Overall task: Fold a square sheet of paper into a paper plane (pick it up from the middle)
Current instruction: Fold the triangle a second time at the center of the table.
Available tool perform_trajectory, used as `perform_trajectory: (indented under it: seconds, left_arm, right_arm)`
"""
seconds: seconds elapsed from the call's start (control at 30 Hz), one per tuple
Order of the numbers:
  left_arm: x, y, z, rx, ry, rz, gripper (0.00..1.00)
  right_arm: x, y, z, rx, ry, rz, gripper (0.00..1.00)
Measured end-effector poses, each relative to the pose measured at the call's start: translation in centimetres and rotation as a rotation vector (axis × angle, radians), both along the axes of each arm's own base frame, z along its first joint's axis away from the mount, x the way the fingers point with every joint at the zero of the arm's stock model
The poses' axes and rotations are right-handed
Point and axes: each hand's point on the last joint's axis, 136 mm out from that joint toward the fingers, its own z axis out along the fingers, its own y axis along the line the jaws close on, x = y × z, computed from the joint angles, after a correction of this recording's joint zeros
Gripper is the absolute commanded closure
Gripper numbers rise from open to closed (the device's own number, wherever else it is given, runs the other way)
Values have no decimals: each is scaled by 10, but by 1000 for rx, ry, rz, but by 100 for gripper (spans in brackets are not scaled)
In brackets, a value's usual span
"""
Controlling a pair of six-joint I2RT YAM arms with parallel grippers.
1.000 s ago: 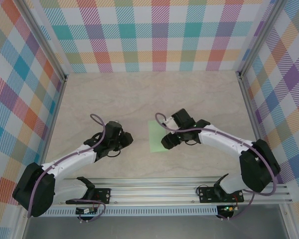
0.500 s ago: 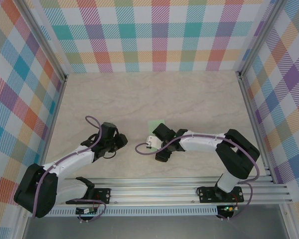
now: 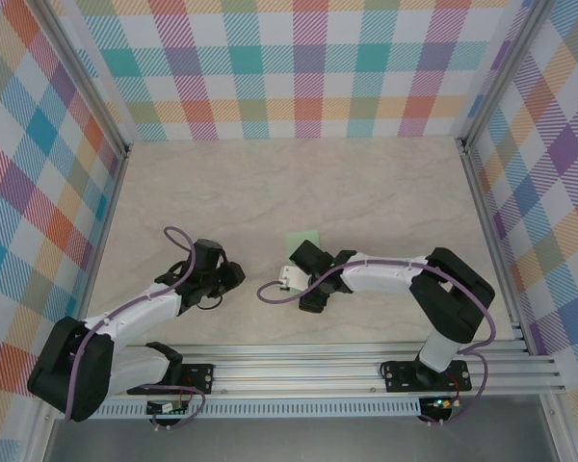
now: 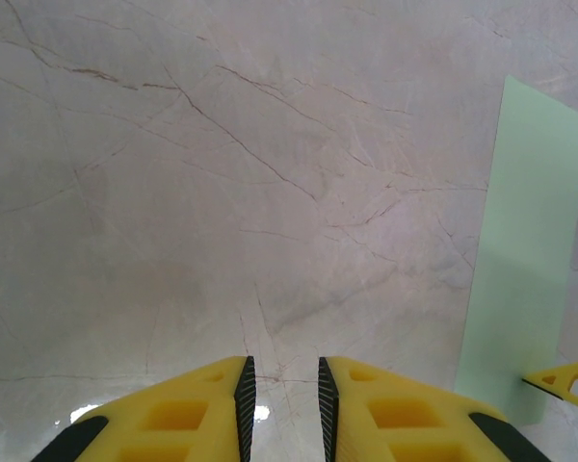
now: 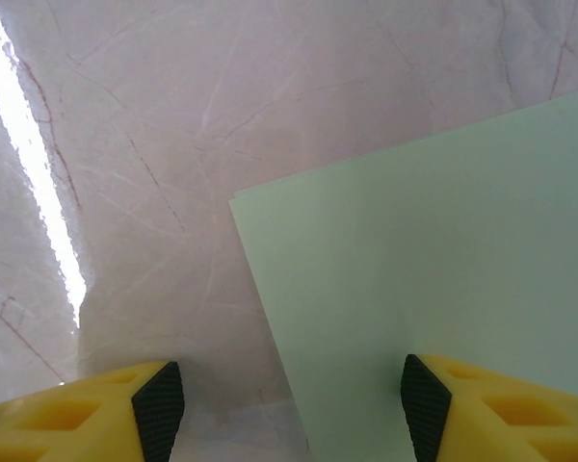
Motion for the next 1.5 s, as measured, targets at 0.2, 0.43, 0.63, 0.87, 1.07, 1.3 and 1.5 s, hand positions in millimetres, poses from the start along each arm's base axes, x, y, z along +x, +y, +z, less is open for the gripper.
perform_trajectory:
  seconds: [0.2,0.43,0.63,0.87,1.07,1.3,1.5]
  left_arm:
    - [0,1,3,-7,-10,2,73]
    - [0,1,3,-11,-11,4,73]
    - [0,1,5,-14,-15,3,73]
    - [-1,2,8,-19,-24,3,73]
    - [-1,2,9,-20,-26,3,73]
    - [-1,2,9,-20,-27,3,73]
    - [-1,2,9,-21,-27,3,73]
  right_arm:
    - [-3,1,0,-7,0,23,49]
    - [-5,1,0,-2,-4,27,53]
    - [-1,1,2,19,-45,22,54]
    - [3,1,3,29,-75,15,55]
    - [28,-2,10,41,-188,-45,60]
    - [39,-2,19,77,-246,-86,63]
    - [40,-1,20,98,-244,-115,75]
